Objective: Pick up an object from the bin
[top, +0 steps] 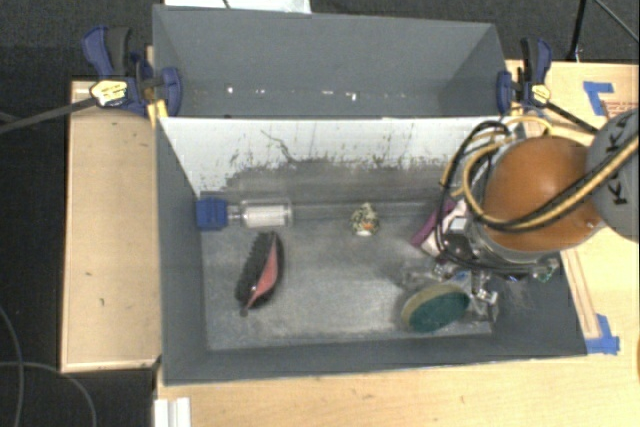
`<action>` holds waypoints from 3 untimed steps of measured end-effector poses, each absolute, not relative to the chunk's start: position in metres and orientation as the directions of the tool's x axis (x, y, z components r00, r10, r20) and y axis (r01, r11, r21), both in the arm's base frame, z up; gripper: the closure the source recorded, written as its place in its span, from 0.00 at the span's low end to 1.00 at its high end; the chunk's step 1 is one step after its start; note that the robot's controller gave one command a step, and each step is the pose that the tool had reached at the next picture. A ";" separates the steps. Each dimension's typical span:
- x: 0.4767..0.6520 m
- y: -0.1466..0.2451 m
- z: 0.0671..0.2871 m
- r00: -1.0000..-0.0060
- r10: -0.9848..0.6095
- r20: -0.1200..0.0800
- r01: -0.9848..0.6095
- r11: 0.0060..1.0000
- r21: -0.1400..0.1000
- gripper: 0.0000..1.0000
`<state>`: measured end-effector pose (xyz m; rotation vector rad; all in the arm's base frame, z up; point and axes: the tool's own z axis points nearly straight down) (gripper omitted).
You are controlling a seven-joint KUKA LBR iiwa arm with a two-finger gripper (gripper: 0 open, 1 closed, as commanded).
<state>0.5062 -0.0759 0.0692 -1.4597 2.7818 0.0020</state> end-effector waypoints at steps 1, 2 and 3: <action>0.507 -0.076 0.069 -0.568 -0.823 -0.002 -0.823 0.568 0.001 0.00; 0.506 -0.076 0.069 -0.568 -0.823 -0.002 -0.823 0.568 0.001 1.00; 0.508 -0.075 0.087 -0.569 -0.823 -0.005 -0.822 0.569 -0.005 1.00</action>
Offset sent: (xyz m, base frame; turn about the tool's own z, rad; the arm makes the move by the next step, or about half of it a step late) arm 0.0000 0.0000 0.0000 0.0000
